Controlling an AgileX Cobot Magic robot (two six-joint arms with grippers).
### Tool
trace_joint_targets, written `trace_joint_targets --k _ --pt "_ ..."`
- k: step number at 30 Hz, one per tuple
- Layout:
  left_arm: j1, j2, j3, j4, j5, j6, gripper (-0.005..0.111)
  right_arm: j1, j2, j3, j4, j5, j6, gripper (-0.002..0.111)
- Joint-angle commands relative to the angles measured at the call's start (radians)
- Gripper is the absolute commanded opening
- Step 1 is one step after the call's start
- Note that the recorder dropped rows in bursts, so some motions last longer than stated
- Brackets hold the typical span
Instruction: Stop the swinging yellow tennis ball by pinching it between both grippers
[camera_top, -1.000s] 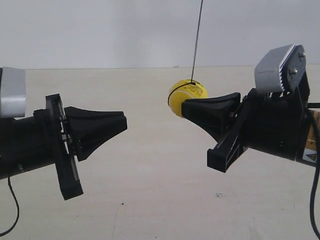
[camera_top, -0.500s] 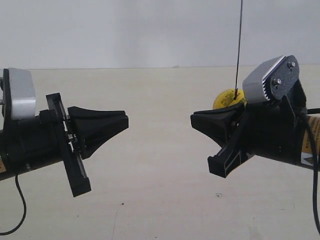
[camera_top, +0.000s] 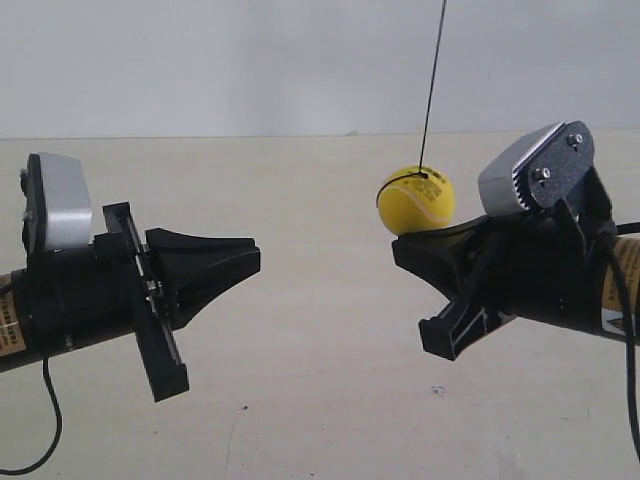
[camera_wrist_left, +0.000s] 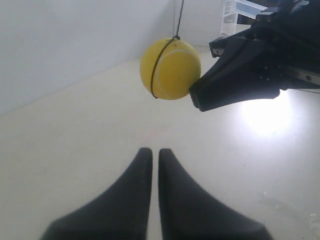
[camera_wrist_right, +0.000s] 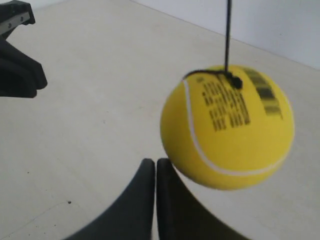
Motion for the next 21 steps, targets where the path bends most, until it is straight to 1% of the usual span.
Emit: trace_joint_targets --k 1,12,15,18,21 --pt "-0.006 0.006 -0.004 -0.010 0.003 0.013 0.005 0.001 -0.004 -0.004 -0.001 0.006 -0.006 0.000" --pt "-0.006 0.006 -0.004 -0.010 0.003 0.019 0.005 0.001 -0.004 -0.004 -0.003 -0.007 -0.011 0.000" --pt "-0.006 0.006 -0.004 0.023 -0.003 -0.003 0.005 0.001 -0.004 -0.004 -0.048 -0.073 0.073 0.000" --pt "-0.006 0.006 -0.004 0.091 -0.041 -0.015 0.005 0.001 -0.004 -0.004 -0.123 -0.186 0.137 0.000" --pt "-0.006 0.006 -0.004 0.105 -0.071 -0.033 0.005 0.001 -0.004 -0.004 -0.133 -0.211 0.158 0.000"
